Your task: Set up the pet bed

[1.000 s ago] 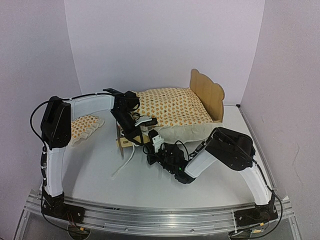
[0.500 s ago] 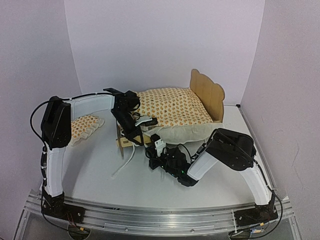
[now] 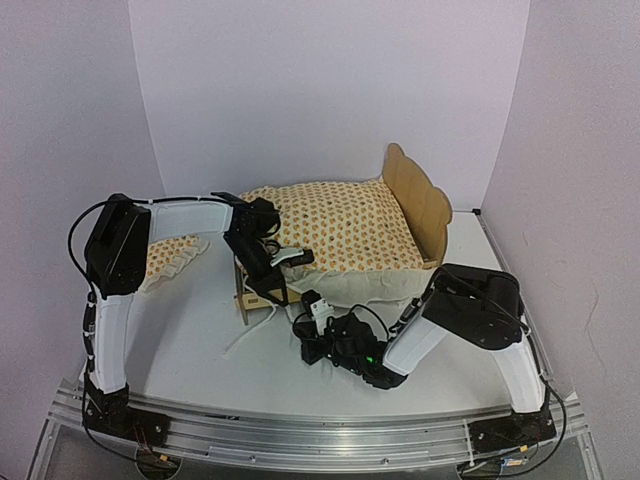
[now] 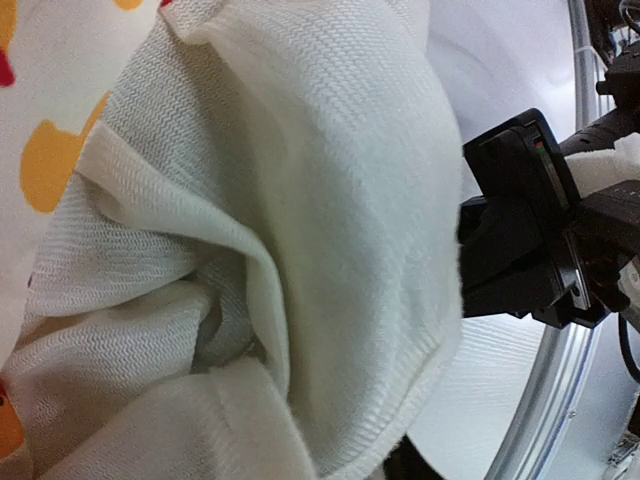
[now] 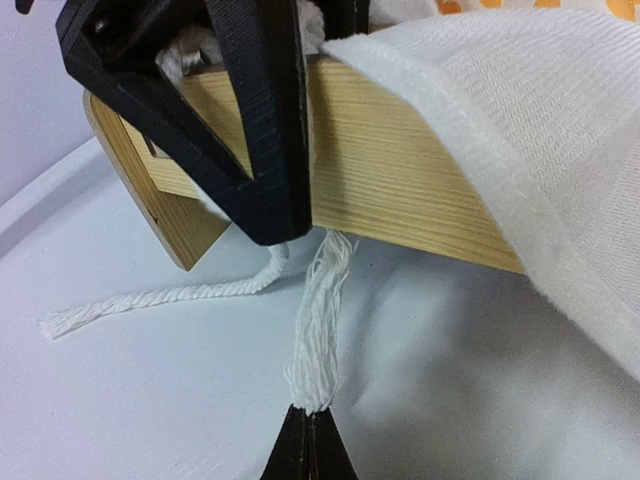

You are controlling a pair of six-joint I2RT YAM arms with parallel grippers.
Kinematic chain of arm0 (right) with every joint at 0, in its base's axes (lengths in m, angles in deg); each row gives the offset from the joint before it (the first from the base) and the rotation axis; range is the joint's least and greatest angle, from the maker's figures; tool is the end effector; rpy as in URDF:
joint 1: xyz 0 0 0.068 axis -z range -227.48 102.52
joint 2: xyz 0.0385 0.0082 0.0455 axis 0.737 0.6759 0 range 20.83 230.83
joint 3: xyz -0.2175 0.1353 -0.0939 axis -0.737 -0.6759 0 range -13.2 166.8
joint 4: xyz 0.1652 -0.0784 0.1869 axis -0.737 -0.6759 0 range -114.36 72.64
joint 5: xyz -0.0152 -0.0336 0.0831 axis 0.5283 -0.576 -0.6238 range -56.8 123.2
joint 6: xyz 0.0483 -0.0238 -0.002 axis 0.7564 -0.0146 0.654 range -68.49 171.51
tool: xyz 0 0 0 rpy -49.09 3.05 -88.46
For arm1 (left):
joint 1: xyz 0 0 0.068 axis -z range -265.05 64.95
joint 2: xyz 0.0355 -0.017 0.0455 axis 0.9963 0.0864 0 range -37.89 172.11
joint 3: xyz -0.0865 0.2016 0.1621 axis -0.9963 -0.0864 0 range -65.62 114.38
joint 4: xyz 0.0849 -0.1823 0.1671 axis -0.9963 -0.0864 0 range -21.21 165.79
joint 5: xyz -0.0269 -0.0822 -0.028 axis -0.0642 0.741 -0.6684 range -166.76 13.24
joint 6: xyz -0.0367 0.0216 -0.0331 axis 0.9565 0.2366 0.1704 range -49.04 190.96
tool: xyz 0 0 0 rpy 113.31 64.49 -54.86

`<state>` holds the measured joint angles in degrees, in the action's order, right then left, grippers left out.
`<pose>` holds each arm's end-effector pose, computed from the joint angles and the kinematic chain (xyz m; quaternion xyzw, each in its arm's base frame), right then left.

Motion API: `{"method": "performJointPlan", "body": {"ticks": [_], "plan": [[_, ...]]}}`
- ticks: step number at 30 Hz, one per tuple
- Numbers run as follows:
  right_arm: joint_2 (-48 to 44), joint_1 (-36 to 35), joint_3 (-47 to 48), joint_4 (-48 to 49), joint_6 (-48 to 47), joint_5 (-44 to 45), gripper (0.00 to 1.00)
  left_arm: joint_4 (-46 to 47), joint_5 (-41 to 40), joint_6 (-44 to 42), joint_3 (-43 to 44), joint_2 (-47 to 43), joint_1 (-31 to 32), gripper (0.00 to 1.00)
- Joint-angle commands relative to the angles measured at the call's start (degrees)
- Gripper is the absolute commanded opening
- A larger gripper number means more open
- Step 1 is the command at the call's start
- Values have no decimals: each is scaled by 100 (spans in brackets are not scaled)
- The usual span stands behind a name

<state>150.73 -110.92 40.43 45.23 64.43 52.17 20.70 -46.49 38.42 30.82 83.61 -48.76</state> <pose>0.1939 0.3619 0.0669 -0.2388 0.7447 0.2750 0.5592 0.3305 -0.2649 0.1859 0.5620 0.7808 -0.2627 0.0743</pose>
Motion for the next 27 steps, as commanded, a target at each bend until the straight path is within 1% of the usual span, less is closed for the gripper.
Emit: {"method": "performJointPlan", "body": {"ticks": [1,4,7,10,11,13,14,16,20,22,25,27], "plan": [[-670,-160,-298,-405,386,132,0,-342,925,347,47,-104,-29,42],[-969,-235,-405,-897,494,81,0,-447,878,243,194,-244,-31,54],[-1293,-299,-530,-1421,702,-159,0,-758,840,56,533,-355,-33,59],[-1655,-439,-598,-2214,882,-287,0,-1298,819,-280,813,-483,-33,67],[-1788,-462,-608,-2518,937,-276,0,-1423,794,-366,850,-537,-30,68],[-1963,-480,-628,-2715,920,-156,0,-1496,686,-413,765,-679,-32,68],[-2021,-478,-606,-2725,834,-38,3,-1453,638,-415,679,-738,-34,69],[-1988,-458,-463,-2708,611,146,15,-1327,576,-360,509,-771,-29,69],[-1526,-336,122,-2584,472,93,24,-1344,527,-250,634,-545,-20,69],[-1264,-271,249,-2343,586,145,29,-1309,470,-252,676,-467,-25,67],[-962,-76,375,-1917,822,176,32,-1196,528,-253,674,-314,-17,62],[-794,16,545,-1807,818,126,33,-1135,511,-247,669,-184,-7,59]]}}
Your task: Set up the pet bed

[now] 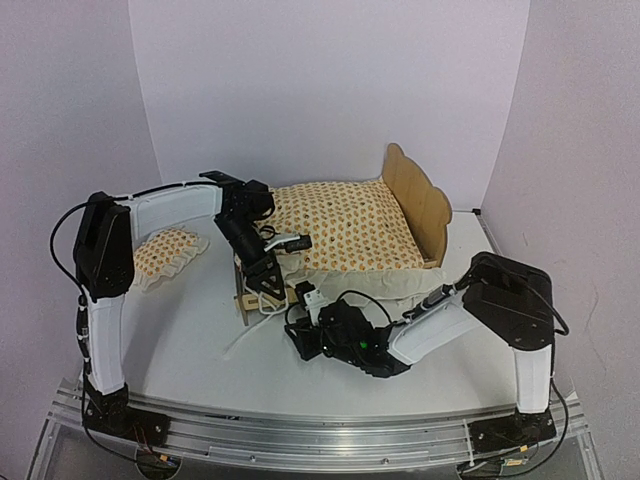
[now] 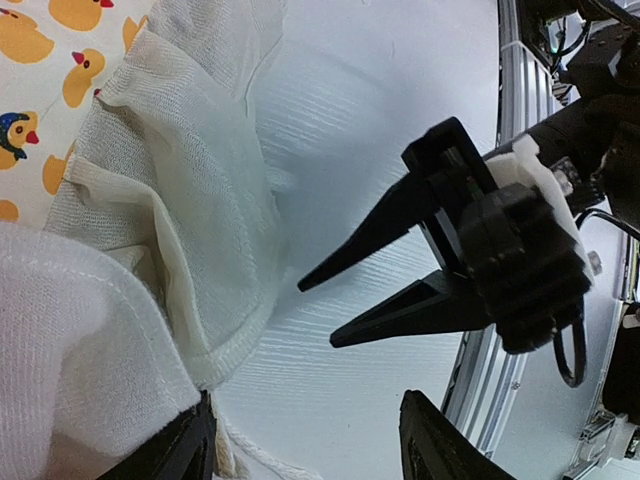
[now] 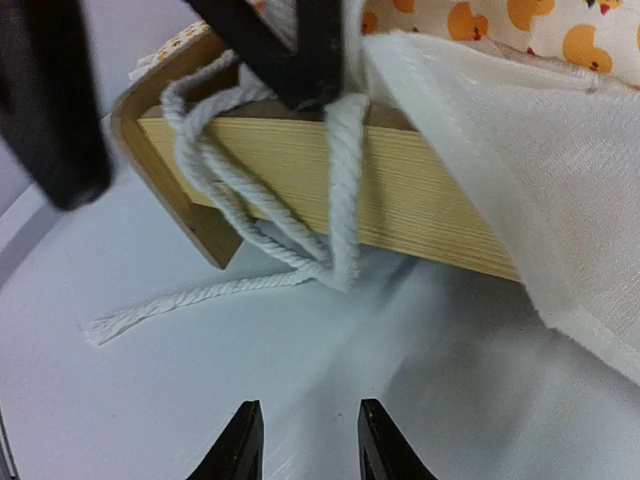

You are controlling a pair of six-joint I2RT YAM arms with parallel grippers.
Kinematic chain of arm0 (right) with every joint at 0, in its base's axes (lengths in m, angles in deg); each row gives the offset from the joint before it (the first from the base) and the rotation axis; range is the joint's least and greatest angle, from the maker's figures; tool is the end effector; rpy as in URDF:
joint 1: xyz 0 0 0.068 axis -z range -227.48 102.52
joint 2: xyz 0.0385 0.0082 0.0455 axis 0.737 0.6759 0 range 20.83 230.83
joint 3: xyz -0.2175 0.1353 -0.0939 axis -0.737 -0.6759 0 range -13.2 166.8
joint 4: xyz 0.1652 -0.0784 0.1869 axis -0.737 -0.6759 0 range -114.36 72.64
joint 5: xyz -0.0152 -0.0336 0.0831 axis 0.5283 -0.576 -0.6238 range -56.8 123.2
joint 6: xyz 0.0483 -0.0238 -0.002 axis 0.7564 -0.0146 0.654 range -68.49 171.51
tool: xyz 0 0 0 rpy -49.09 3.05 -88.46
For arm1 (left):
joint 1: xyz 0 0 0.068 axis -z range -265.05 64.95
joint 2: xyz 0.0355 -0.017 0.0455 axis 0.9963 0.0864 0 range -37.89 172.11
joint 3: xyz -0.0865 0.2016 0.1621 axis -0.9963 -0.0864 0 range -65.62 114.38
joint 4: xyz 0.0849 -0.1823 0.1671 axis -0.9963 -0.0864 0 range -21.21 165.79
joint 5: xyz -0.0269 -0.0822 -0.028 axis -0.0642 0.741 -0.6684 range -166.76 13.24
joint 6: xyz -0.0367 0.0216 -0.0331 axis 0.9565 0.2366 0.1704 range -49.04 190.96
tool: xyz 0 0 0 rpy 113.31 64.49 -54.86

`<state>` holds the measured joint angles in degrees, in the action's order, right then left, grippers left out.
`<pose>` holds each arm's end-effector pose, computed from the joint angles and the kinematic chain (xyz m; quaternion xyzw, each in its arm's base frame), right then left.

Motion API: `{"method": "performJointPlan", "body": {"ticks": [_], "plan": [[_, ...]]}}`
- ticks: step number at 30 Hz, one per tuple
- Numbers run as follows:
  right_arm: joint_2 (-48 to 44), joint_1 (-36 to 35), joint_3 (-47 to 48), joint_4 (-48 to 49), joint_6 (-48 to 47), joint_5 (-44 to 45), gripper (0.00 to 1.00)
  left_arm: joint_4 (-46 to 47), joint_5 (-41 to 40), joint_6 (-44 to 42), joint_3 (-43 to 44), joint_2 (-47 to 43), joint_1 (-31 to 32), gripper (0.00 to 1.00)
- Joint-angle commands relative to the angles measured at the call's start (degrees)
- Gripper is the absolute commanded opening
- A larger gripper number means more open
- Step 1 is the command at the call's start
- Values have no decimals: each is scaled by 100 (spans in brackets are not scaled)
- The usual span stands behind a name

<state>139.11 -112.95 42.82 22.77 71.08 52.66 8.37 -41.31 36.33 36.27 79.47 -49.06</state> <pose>0.1818 0.3698 0.1166 -0.2320 0.7897 0.2686 0.5004 0.3165 -0.2553 0.2382 0.5648 0.7649 -0.3045 0.0555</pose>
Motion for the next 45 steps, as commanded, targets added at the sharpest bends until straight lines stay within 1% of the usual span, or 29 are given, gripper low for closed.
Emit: {"method": "performJointPlan", "body": {"ticks": [1,3,6,10,13,17,19,20,22,24,25,27,28,30,31,35,38,40,45], "plan": [[452,261,384,446,179,41,33,111,-28,-27,153,318,23,56],[584,353,468,453,286,-25,34,-20,53,-6,268,574,22,54],[705,431,520,488,395,-10,35,-145,200,27,338,855,31,54],[954,503,784,625,426,-160,36,-184,487,-26,136,1094,72,53],[1113,509,940,836,444,-185,38,-73,366,-24,-95,1114,84,52],[1254,504,953,1333,634,-43,41,312,-21,58,-419,911,85,52],[1405,509,1023,1599,721,79,42,718,-303,230,-609,810,84,54],[1505,508,1066,1802,728,80,42,1095,-533,391,-732,717,91,55],[1655,509,1240,1987,674,-53,42,1520,-711,547,-958,593,87,57],[1768,509,1418,2007,550,-264,41,1590,-638,612,-933,584,85,58],[1787,509,1428,2011,592,-164,40,1509,-510,620,-870,646,84,58],[1765,516,1355,2019,604,70,32,1370,-368,626,-783,736,88,56],[1734,542,1309,2041,584,117,27,1343,-327,631,-794,750,85,56],[1674,588,1249,2100,476,53,6,1337,-254,625,-838,731,84,56],[1638,602,1236,2116,397,36,1,1331,-239,619,-853,722,84,56],[1523,624,1120,2130,311,-9,0,1225,-207,561,-753,716,80,56],[1417,622,860,2119,627,-20,0,1054,-162,519,-522,662,68,57],[1274,586,619,2031,878,10,0,962,-151,496,-279,583,47,60],[655,414,165,896,1418,47,0,721,-204,454,447,464,23,66]]}}
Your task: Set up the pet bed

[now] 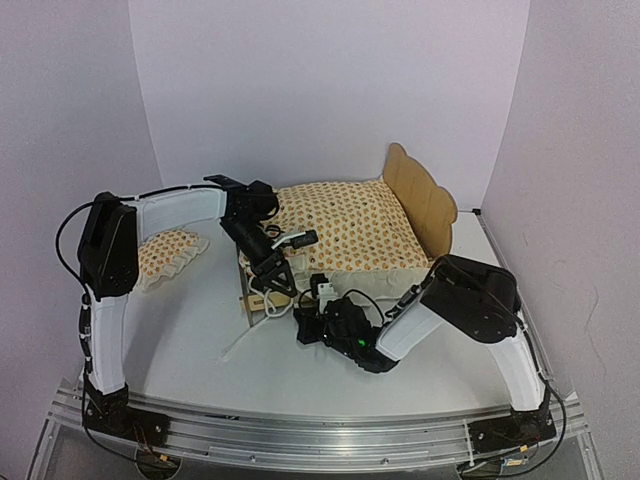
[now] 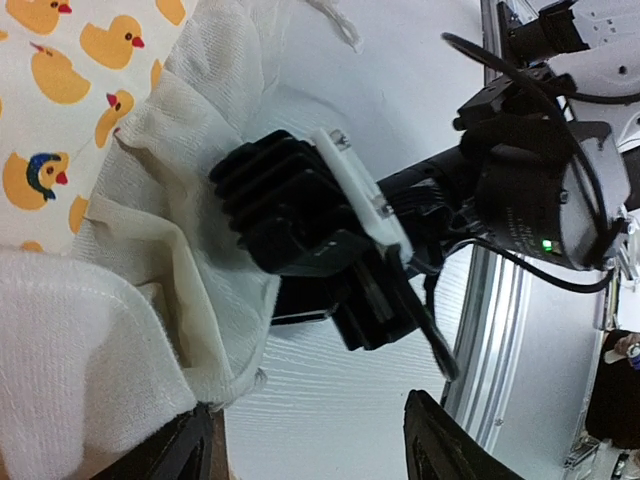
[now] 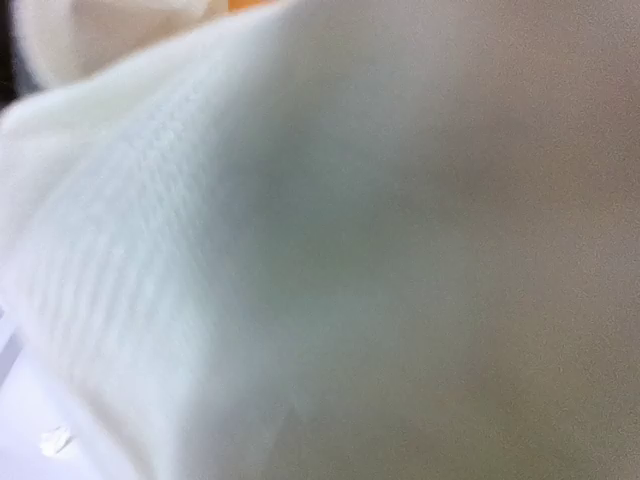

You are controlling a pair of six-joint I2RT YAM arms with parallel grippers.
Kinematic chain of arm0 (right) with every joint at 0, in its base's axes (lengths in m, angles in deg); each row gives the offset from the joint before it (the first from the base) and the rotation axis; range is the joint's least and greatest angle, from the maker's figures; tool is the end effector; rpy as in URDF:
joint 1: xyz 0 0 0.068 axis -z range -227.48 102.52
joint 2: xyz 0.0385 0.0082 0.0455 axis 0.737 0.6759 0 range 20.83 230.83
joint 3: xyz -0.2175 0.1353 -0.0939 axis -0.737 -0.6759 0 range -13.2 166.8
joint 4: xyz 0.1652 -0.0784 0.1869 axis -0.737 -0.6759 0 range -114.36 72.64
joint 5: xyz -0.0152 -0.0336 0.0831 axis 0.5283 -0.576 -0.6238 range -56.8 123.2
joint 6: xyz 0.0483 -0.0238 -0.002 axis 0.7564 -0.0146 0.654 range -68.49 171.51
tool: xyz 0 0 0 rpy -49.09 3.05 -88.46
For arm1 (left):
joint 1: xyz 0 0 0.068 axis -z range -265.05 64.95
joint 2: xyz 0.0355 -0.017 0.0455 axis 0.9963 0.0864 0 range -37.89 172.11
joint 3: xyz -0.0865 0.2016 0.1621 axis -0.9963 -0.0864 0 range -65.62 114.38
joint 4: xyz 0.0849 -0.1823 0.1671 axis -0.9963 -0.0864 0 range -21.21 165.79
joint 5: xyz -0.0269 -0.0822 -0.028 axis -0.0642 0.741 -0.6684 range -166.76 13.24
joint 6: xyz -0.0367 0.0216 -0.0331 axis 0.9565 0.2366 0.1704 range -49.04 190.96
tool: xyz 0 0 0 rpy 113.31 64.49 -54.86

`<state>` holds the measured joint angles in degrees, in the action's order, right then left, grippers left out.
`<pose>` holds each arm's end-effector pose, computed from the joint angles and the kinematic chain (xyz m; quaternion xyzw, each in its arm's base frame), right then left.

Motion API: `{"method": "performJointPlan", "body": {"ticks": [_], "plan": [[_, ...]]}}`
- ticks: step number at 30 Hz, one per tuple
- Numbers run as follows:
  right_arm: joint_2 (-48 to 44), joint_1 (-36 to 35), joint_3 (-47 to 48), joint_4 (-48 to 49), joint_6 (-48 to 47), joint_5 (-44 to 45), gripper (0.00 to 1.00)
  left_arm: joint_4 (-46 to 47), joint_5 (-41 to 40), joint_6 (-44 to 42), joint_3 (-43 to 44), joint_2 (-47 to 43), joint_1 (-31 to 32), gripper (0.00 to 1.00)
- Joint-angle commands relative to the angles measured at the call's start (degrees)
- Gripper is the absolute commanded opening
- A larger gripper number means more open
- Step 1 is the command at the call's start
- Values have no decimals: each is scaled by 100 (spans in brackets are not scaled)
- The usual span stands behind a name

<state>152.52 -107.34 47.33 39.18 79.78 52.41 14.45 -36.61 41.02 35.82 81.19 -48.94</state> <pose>0.2289 0.3709 0.0711 -0.1142 0.7785 0.3245 0.5250 0.3252 -0.2656 0.2278 0.5371 0.7659 -0.3460 0.0717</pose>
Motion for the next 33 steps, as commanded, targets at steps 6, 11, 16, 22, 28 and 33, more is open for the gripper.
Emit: {"method": "performJointPlan", "body": {"ticks": [6,11,16,22,28,33], "plan": [[-1412,-355,-780,-1607,853,-15,0,-264,-818,-144,1257,272,-2,69],[-1965,-678,-928,-2575,1003,-505,0,-566,-777,-318,1752,172,-149,76],[-2612,-1135,-1135,-3627,1260,-816,0,-1007,-565,-712,2357,42,-240,77],[-3604,-1730,-1094,-5247,1296,-1428,0,-1423,-230,-1106,2376,-251,-252,75],[-4095,-2500,-589,-6507,1148,-2337,0,-1455,16,-1283,2009,-693,-251,75],[-4290,-3100,-143,-7113,1001,-2717,0,-972,-381,-1053,1156,-1185,-252,76]]}}
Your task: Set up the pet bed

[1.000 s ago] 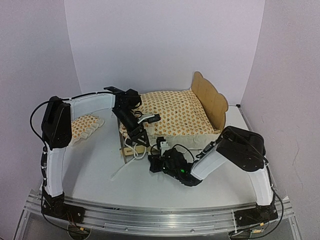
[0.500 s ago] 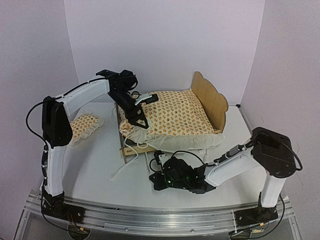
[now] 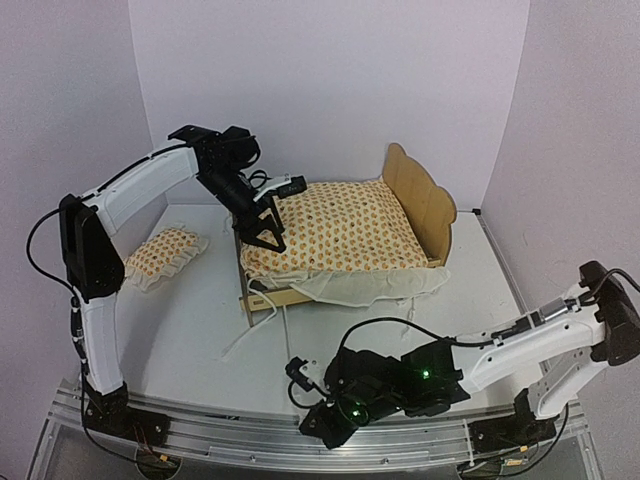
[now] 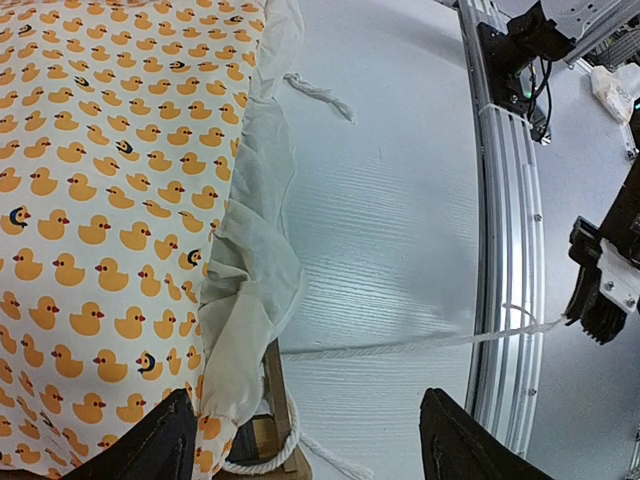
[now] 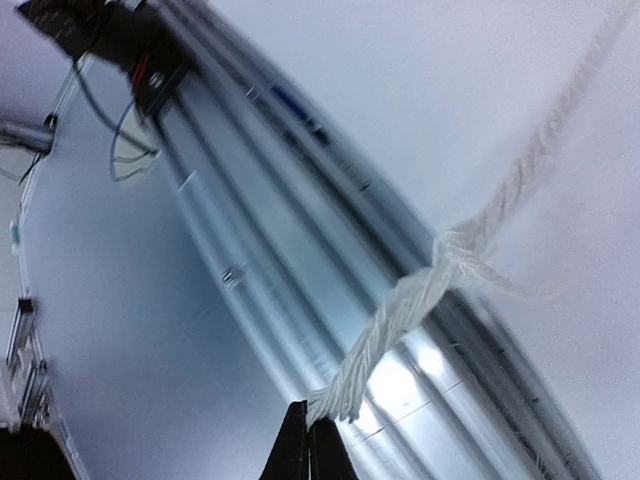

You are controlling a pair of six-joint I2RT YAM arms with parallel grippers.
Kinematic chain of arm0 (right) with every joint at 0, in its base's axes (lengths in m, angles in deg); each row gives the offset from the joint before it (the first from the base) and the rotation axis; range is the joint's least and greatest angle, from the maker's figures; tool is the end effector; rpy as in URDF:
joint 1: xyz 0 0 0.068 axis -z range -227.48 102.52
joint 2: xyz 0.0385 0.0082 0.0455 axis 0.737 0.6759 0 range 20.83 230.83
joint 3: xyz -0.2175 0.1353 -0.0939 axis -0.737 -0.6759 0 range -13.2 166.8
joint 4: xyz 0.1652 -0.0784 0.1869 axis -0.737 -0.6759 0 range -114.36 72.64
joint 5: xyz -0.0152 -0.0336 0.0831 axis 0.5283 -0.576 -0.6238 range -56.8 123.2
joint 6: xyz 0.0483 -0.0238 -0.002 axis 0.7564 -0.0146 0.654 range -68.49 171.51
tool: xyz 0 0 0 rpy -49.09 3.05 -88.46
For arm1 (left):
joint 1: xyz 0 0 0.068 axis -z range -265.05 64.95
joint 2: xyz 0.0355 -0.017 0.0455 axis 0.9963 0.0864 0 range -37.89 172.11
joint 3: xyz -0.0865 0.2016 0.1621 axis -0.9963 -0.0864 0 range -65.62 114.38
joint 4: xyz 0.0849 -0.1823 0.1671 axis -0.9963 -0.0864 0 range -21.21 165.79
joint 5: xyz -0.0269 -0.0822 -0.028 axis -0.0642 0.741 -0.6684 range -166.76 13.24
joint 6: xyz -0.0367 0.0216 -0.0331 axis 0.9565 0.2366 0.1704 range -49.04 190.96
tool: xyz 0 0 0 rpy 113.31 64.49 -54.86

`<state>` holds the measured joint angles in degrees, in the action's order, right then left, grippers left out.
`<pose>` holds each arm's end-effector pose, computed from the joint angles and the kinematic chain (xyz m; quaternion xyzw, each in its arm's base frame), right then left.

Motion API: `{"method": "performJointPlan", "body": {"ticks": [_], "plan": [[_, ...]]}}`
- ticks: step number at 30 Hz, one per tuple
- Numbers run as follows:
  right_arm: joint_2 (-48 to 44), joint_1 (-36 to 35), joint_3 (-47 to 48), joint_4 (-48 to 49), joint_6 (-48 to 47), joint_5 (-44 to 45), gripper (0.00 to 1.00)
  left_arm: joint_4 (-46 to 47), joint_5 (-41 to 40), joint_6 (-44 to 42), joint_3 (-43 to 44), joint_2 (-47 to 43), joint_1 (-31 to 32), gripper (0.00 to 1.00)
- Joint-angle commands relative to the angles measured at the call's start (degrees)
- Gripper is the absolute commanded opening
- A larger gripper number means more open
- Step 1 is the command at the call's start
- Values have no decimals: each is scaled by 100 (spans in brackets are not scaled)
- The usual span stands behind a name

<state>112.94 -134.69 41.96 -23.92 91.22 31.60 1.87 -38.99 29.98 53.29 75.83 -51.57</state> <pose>0.0156 0.3407 0.2027 -0.3751 0.8386 0.3589 0.1649 0.3231 -0.2398 0.3419 0.6101 0.7043 -0.3060 0.1951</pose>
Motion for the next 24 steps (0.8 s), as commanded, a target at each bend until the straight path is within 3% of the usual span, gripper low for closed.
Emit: {"method": "performJointPlan", "body": {"ticks": [1,5,12,15,18,21,24], "plan": [[-363,-377,463,-811,-196,-648,0,339,-217,69,-794,-748,14,76],[-432,-384,952,-895,-736,-535,0,321,-178,114,-1475,-1017,32,75],[-592,35,1834,-893,-1729,116,0,951,912,-245,-3039,-2021,209,78],[-362,344,2093,-905,-1959,-28,0,1085,303,29,-3430,-2164,213,72],[-406,525,1768,-760,-1832,32,0,764,-335,44,-4092,-2549,204,65],[-640,564,1207,-464,-1553,300,0,815,-708,-55,-5229,-3344,205,66],[-815,603,712,46,-1328,598,0,1410,-1342,439,-6055,-3765,213,75]]}}
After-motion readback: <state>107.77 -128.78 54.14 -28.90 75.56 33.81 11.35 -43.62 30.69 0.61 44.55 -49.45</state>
